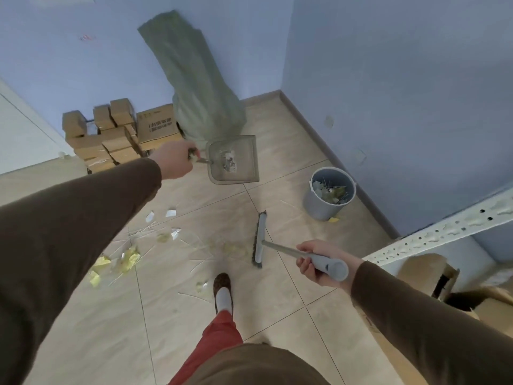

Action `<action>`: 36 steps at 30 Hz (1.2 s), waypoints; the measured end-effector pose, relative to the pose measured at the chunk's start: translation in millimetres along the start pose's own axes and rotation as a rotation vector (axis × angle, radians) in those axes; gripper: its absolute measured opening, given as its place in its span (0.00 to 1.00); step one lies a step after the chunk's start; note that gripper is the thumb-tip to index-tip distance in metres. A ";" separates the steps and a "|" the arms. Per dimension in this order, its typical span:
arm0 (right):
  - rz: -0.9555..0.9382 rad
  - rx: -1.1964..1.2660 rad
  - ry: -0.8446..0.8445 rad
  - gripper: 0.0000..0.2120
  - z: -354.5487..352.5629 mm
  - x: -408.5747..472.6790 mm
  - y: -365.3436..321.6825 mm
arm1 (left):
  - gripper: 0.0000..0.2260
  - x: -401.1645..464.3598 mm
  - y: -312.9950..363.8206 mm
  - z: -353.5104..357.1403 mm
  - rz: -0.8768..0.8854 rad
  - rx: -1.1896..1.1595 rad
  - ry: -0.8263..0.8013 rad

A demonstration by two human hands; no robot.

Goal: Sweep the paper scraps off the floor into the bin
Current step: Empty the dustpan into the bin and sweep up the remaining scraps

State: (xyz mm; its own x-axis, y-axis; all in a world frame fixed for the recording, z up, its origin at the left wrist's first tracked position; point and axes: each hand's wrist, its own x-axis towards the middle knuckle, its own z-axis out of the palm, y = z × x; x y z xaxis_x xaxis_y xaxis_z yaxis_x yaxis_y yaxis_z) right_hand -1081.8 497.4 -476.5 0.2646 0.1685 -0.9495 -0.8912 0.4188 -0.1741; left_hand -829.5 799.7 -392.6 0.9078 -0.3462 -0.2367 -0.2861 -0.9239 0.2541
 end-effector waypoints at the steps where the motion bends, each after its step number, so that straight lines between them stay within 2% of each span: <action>1: 0.007 -0.009 0.008 0.09 4.3 3.9 -6.9 | 0.16 11.4 -13.5 0.5 -0.018 -0.015 -0.012; 8: 0.079 -0.100 0.127 0.10 48.1 29.6 -70.8 | 0.15 116.1 -95.9 4.6 -0.139 -0.095 -0.110; 14: 0.172 -0.114 0.213 0.12 78.1 39.2 -108.9 | 0.09 206.1 -132.2 -8.1 -0.170 -0.109 -0.166; 17: 0.193 -0.118 0.239 0.13 89.1 40.7 -123.6 | 0.09 247.9 -145.1 -16.3 -0.130 0.007 -0.142; 20: 0.175 -0.169 0.263 0.11 94.3 46.3 -138.3 | 0.08 289.0 -155.3 -20.0 -0.107 0.171 0.020; 23: 0.156 -0.217 0.259 0.08 98.1 53.3 -151.6 | 0.13 319.5 -157.6 -22.3 -0.104 0.382 0.195; 26: 0.136 -0.187 0.220 0.10 96.4 53.1 -162.0 | 0.18 332.3 -162.5 -24.0 -0.193 0.370 0.187; 29: 0.103 -0.003 0.174 0.10 95.6 47.2 -166.6 | 0.23 334.9 -173.7 -21.0 -0.246 0.371 0.141; 31: 0.015 -0.166 0.235 0.06 93.2 52.2 -159.8 | 0.28 331.2 -175.4 -15.5 -0.213 0.382 0.134; 33: -0.087 -0.370 0.315 0.14 91.5 59.1 -152.3 | 0.30 324.2 -171.0 -8.4 -0.148 0.406 0.168; 36: -0.162 -0.411 0.355 0.18 79.0 61.7 -153.0 | 0.31 311.2 -152.7 4.5 -0.046 0.418 0.170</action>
State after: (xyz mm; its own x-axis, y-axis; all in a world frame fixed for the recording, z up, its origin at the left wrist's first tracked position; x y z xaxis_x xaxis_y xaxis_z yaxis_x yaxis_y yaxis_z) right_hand -900.0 514.2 -487.9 0.3334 -0.2093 -0.9193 -0.9384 0.0201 -0.3449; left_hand -504.7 832.3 -509.3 0.9499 -0.3040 -0.0723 -0.3120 -0.9361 -0.1623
